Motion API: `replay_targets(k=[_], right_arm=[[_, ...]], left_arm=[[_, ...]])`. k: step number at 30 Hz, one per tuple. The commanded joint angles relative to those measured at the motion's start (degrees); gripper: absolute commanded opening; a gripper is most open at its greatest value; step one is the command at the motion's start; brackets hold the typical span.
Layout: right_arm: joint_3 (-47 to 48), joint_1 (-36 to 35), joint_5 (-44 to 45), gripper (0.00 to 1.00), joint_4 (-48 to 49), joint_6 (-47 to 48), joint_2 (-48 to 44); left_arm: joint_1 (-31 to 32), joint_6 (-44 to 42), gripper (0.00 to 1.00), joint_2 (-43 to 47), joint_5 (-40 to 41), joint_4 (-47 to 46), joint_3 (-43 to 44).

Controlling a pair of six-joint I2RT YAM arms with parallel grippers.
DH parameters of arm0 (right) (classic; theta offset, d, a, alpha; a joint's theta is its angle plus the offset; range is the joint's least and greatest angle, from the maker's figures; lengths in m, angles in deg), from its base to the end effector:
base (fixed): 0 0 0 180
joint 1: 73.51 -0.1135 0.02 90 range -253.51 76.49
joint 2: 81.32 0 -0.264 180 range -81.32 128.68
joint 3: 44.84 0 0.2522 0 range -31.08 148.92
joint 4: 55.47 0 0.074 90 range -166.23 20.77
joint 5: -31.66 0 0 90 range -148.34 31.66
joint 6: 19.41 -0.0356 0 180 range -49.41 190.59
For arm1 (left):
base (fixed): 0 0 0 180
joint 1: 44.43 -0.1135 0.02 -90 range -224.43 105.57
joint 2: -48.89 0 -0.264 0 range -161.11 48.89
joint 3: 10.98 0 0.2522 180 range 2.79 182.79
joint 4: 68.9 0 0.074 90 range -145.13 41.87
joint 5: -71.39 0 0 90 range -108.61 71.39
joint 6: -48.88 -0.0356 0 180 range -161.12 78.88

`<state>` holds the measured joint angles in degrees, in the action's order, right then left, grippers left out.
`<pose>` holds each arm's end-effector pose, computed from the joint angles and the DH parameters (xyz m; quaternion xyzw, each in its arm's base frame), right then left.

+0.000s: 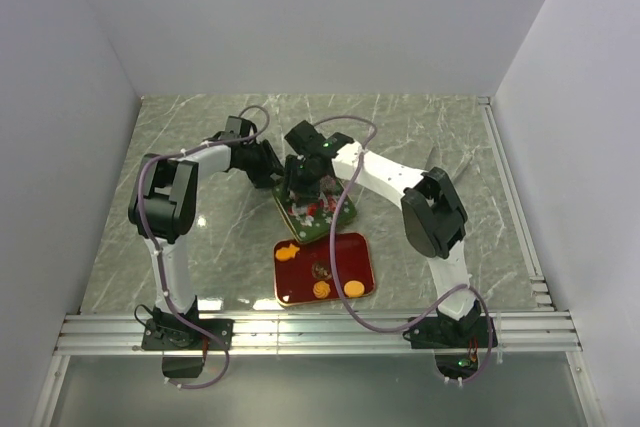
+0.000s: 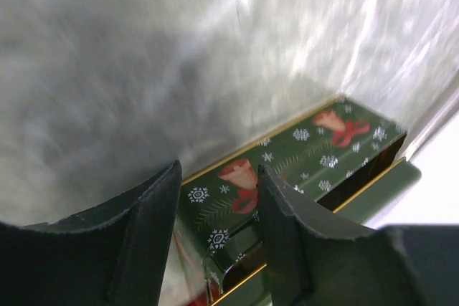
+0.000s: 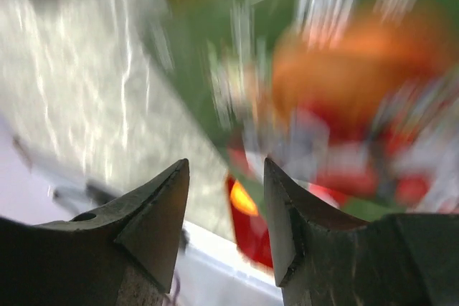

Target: Pack the cookies

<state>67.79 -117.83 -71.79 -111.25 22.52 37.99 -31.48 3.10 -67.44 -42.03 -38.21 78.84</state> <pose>0.3161 0.3203 0.2181 0.0037 0.9650 0.2493 0.0815 0.4067 -0.1080 0.1479 -0.1980 0.9200 -0.3032 0.1496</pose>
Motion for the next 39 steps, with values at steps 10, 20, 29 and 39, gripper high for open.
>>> replay_targets(k=[10, 20, 29, 39], right_arm=[[4.67, 2.57, 14.68, 0.54, -6.14, 1.49, 2.51], [7.47, 4.76, 14.24, 0.53, -4.82, 5.17, 0.67], [7.23, 6.70, 17.84, 0.52, -9.22, 11.24, -13.53], [-32.55, 6.35, 13.64, 0.20, -5.27, 10.20, -40.80]], left_arm=[[2.69, -0.63, 0.58, 4.01, -3.30, 6.36, -7.85], [2.61, -0.99, 0.58, 4.10, -2.86, 6.27, -7.59], [1.73, -2.30, 0.58, 2.16, -2.33, 7.33, -5.39], [1.20, -3.44, 0.57, 0.59, -1.98, 7.77, -4.42]])
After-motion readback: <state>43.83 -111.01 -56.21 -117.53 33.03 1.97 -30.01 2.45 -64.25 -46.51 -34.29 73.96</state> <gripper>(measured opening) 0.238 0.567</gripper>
